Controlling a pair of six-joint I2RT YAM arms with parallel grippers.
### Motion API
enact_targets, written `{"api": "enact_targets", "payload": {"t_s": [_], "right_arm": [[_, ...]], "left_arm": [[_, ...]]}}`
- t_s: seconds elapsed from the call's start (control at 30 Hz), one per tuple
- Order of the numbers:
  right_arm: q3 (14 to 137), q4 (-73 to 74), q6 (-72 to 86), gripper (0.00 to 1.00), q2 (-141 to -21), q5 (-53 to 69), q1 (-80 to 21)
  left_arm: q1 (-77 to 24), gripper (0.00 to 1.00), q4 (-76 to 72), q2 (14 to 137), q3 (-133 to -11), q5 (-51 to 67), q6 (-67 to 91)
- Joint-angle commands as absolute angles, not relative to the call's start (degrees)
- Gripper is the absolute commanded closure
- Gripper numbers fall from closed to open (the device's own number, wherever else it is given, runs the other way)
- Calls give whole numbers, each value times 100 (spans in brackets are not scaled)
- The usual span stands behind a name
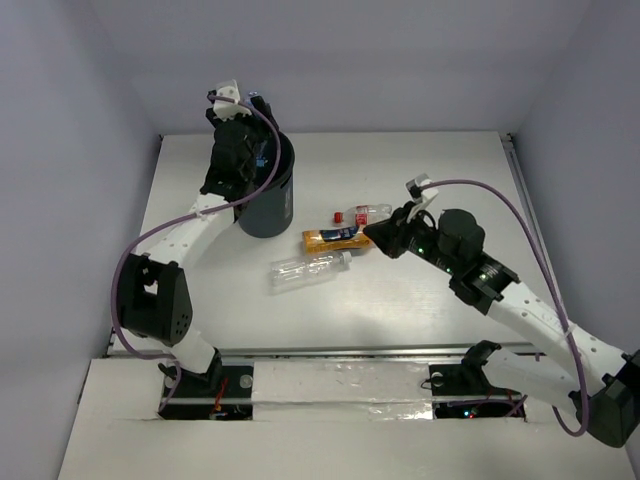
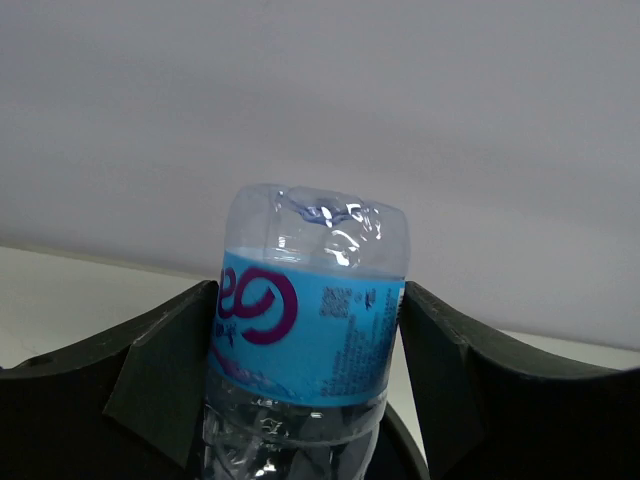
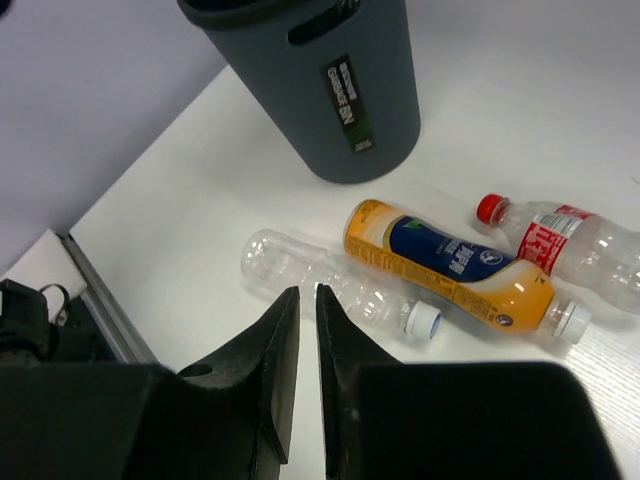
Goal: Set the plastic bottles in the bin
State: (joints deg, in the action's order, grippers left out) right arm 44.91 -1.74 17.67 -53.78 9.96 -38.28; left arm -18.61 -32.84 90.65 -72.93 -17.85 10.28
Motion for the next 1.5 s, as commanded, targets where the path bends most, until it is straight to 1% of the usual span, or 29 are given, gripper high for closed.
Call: {"api": "enact_targets", "payload": {"t_s": [0.0,0.1,0.13,0.2,0.3,0.37,0.4,0.43,0.47,0.5,0.53,0.6,0.63,0.67,0.7,0.73,0.77,0.8,0.83,0.87,0.93,1.0,1.03,1.1,1.13,1.23,1.47], "right_arm": [[4631,-510,1644,82,-5756,1204,-4025],[4746,-501,1608,80,-6160,1213,-4157],[4859,-484,1600,80,-6266,1213,-4157],[4983,-422,1530,78,-6598,1204,-4289],[5229,-352,1415,75,-6994,1151,-4455],[5448,-290,1240,69,-7197,1265,-4604],[5536,-186,1170,66,-7311,1318,-4658],[5650,-106,1082,59,-7565,1405,-4719],[5904,-45,881,55,-7715,1424,-4824],[6045,208,783,51,-7865,1433,-4886],[6186,324,669,42,-8197,1485,-4948],[6589,596,300,35,-8515,1485,-5140],[6696,659,177,32,-8665,1468,-5194],[6793,694,2,28,-8944,1442,-5194],[6959,773,-165,26,-9078,1415,-5273],[7048,826,-228,24,-9192,1372,-5334],[7118,861,-316,19,-9298,1284,-5335],[7171,887,-343,17,-9464,1257,-5335],[7276,914,-351,15,-9535,1257,-5387],[7321,949,-404,10,-9606,1344,-5388],[7470,1010,-474,4,-9825,1354,-5388],[7593,1107,-632,3,-10019,1292,-5388],[7637,1125,-720,2,-10176,1231,-5501],[7699,1142,-949,0,-10291,889,-5580],[7734,1177,-993,0,-10405,809,-5581],[7866,1195,-1116,0,-10520,537,-5643],[8490,1766,-1415,0,-11030,211,-5818]], "left_arm": [[-1819,33,-3981,8938,-7260,-1810,826],[-1819,26,-4008,8886,-7155,-1793,844],[-1819,21,-4034,8825,-7128,-1741,870],[-1819,16,-4008,8754,-7145,-1688,896],[-1819,16,-3911,8509,-7137,-1547,1002],[-1819,16,-3920,8254,-7093,-1407,1159],[-1819,17,-3929,8157,-7049,-1345,1238],[-1819,18,-3929,7974,-7031,-1232,1335],[-1819,19,-3911,7902,-7031,-1143,1588],[-1819,23,-3850,7823,-7057,-1056,1704],[-1819,25,-3806,7683,-7084,-846,1809],[-1968,32,-3657,7568,-7206,-774,2003],[-2099,41,-3439,7480,-7277,-704,2039],[-2170,47,-3315,7445,-7347,-668,2065],[-2232,59,-3018,7401,-7504,-651,2126],[-2285,64,-2823,7322,-7593,-537,2162],[-2346,68,-2630,7260,-7672,-501,2214],[-2347,72,-2480,7173,-7734,-414,2284],[-2347,79,-2191,7085,-7734,-169,2433],[-2347,80,-2023,6849,-7708,-80,2495],[-2347,80,-1628,6332,-7454,130,2671],[-2347,79,-1503,5882,-6903,193,2733],[-2347,77,-1416,5410,-6717,185,2742],[-2347,74,-1223,4994,-6252,141,2725],[-2347,72,-969,4627,-6145,88,2707],[-2347,68,-573,4019,-5722,97,2584],[-2347,67,-9,3244,-5238,53,2303]]}}
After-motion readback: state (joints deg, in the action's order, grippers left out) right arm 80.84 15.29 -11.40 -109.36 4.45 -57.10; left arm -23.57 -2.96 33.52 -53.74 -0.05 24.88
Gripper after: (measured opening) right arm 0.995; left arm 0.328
